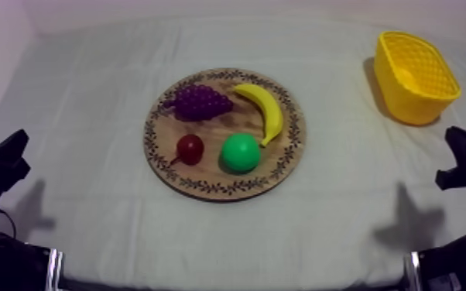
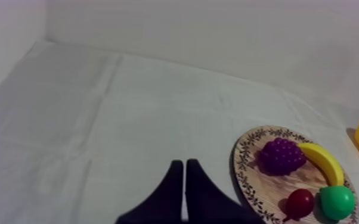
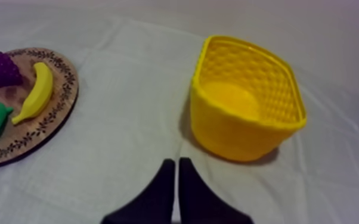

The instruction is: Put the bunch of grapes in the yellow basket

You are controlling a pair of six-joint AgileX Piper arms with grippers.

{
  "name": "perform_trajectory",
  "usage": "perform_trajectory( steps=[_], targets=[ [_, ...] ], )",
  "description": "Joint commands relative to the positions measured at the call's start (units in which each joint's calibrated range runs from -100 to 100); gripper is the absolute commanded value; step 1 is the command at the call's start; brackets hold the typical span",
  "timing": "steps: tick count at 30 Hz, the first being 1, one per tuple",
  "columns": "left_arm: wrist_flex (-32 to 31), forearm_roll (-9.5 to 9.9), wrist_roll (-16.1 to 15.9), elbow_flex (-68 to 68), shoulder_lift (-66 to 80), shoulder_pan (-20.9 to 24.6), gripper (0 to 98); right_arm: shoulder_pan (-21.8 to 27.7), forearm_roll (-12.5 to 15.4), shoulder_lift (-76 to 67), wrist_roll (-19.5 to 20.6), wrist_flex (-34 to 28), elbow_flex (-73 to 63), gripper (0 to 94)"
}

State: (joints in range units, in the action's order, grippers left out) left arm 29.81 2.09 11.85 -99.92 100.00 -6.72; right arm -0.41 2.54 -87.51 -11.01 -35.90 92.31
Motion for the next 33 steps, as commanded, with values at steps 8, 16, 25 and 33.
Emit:
perform_trajectory(
  steps=[8, 16, 25, 33],
  targets=[
    [0.01, -0.02, -0.01, 0.03, 0.00, 0.03, 0.1, -2.09, -0.14, 17.86, -2.85, -1.15, -16.05, 0.2],
    [0.01, -0.02, -0.01, 0.03, 0.00, 0.03, 0.1, -6.41, -2.48, 35.08, -3.48, -4.91, -32.37, 0.2],
    [0.01, -0.02, -0.01, 0.03, 0.00, 0.03, 0.1, -10.78, -2.08, 51.86, -5.83, -11.79, -53.99, 0.4],
    [0.01, -0.02, -0.01, 0.03, 0.00, 0.03, 0.1, -14.44, -1.12, 67.24, -8.58, -18.16, -72.14, 0.5]
  ],
)
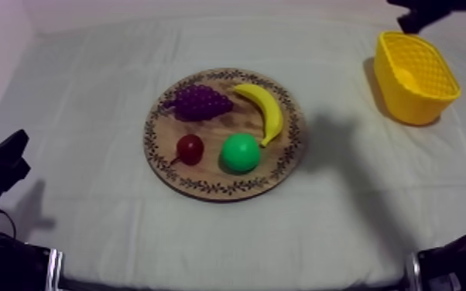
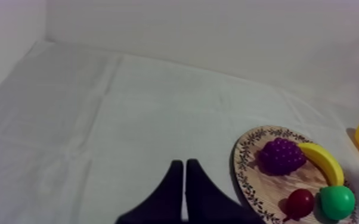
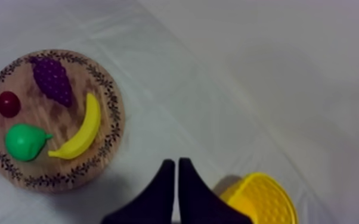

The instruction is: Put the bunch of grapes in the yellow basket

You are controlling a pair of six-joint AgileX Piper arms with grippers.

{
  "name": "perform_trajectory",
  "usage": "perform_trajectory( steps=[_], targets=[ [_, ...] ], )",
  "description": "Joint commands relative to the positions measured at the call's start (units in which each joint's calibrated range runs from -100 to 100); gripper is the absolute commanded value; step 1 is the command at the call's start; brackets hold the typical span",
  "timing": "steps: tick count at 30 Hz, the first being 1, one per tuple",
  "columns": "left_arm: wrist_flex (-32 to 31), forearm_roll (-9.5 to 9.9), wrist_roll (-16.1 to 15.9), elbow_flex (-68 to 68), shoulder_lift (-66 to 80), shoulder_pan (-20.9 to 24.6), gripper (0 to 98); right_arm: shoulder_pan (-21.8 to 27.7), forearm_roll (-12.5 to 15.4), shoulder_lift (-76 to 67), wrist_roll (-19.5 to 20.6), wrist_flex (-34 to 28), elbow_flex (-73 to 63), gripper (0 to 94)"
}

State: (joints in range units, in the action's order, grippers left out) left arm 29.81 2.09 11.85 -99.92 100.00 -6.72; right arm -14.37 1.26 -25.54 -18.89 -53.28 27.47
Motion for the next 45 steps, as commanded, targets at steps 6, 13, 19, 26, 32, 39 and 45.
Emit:
perform_trajectory(
  steps=[6, 13, 19, 26, 32, 39, 45],
  targets=[
    [0.01, -0.02, -0.01, 0.03, 0.00, 0.03, 0.1, -3.02, 1.14, 14.61, -3.16, -5.81, -17.06, 0.5],
    [0.01, -0.02, -0.01, 0.03, 0.00, 0.03, 0.1, -6.14, 1.85, 23.16, -4.56, -12.22, -25.92, 0.6],
    [0.01, -0.02, -0.01, 0.03, 0.00, 0.03, 0.1, -8.61, 2.13, 30.36, -4.94, -17.11, -33.06, 0.6],
    [0.01, -0.02, -0.01, 0.03, 0.00, 0.03, 0.1, -9.95, 3.09, 39.18, -6.55, -23.20, -41.94, 0.6],
    [0.01, -0.02, -0.01, 0.03, 0.00, 0.03, 0.1, -10.61, 4.20, 47.15, -7.68, -30.05, -51.23, 0.7],
    [0.01, -0.02, -0.01, 0.03, 0.00, 0.03, 0.1, -11.54, 6.11, 54.76, -8.35, -36.32, -59.76, 0.7],
    [0.01, -0.02, -0.01, 0.03, 0.00, 0.03, 0.1, -12.24, 6.93, 59.41, -8.76, -38.08, -62.68, 3.3]
  ],
)
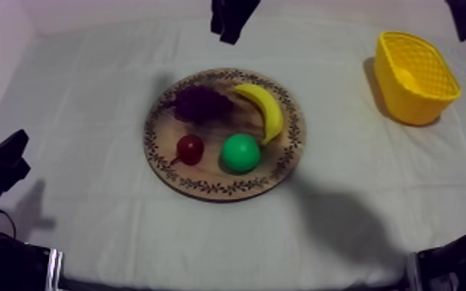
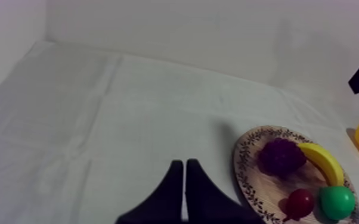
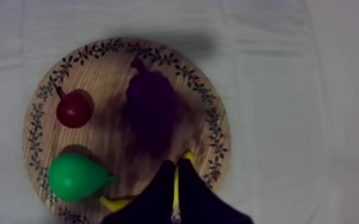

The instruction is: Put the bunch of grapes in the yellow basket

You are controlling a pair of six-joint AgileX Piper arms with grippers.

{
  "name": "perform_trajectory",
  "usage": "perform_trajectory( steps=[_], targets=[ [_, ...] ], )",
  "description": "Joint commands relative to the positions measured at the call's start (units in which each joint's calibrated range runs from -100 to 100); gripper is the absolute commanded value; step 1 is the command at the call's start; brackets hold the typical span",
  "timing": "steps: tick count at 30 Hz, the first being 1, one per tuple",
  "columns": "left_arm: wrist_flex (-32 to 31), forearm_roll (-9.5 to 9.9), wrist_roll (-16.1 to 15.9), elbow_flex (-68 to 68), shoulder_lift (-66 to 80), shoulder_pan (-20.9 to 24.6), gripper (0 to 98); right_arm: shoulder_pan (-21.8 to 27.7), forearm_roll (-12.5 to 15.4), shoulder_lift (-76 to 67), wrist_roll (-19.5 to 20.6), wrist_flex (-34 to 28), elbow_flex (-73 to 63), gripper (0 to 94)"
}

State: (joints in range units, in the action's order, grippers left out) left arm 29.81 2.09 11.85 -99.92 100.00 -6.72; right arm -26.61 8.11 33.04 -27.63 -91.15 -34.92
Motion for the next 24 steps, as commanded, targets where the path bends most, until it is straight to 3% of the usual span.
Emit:
perform_trajectory(
  steps=[1, 10, 17, 24],
  targets=[
    [0.01, -0.02, -0.01, 0.03, 0.00, 0.03, 0.1, -0.06, 0.15, 1.57, 0.04, -0.21, -0.78, 5.2],
    [0.01, -0.02, -0.01, 0.03, 0.00, 0.03, 0.1, -0.61, -0.78, 5.80, 0.59, 0.69, -3.80, 25.7],
    [0.01, -0.02, -0.01, 0.03, 0.00, 0.03, 0.1, -0.50, -0.88, 6.40, 0.07, -0.22, -5.51, 50.6],
    [0.01, -0.02, -0.01, 0.03, 0.00, 0.03, 0.1, -0.33, -0.08, 6.87, -1.57, -0.78, -5.81, 60.2]
  ],
)
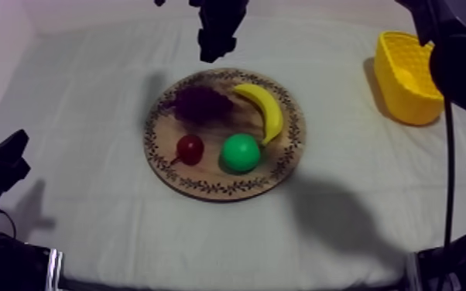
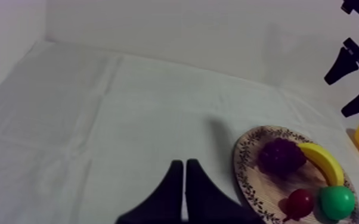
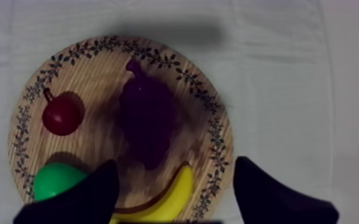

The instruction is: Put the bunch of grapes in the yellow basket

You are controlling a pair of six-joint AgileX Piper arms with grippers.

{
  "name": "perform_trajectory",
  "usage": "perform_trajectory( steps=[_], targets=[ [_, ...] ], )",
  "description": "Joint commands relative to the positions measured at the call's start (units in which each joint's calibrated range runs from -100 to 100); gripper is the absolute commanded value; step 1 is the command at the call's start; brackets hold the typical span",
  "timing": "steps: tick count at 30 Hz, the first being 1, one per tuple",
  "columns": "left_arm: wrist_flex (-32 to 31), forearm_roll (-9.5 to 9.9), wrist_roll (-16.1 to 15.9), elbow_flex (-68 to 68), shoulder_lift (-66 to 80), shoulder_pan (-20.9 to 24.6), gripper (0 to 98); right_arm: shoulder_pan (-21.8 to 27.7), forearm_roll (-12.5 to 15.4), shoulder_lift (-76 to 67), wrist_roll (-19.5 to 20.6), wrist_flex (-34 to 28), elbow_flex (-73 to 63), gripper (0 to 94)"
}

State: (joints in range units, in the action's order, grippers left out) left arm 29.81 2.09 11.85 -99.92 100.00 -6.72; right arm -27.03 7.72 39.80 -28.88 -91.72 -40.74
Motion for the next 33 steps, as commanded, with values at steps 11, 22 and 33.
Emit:
perform_trajectory(
  steps=[11, 22, 33],
  targets=[
    [0.01, -0.02, -0.01, 0.03, 0.00, 0.03, 0.1, 0.83, 2.58, 5.32, -2.33, 0.44, -2.49, 61.6],
    [0.01, -0.02, -0.01, 0.03, 0.00, 0.03, 0.1, 0.88, 3.70, 14.12, -3.92, 1.68, -4.67, 60.8],
    [0.01, -0.02, -0.01, 0.03, 0.00, 0.03, 0.1, 0.55, 4.03, 21.16, -5.29, 4.24, -5.57, 60.3]
  ],
)
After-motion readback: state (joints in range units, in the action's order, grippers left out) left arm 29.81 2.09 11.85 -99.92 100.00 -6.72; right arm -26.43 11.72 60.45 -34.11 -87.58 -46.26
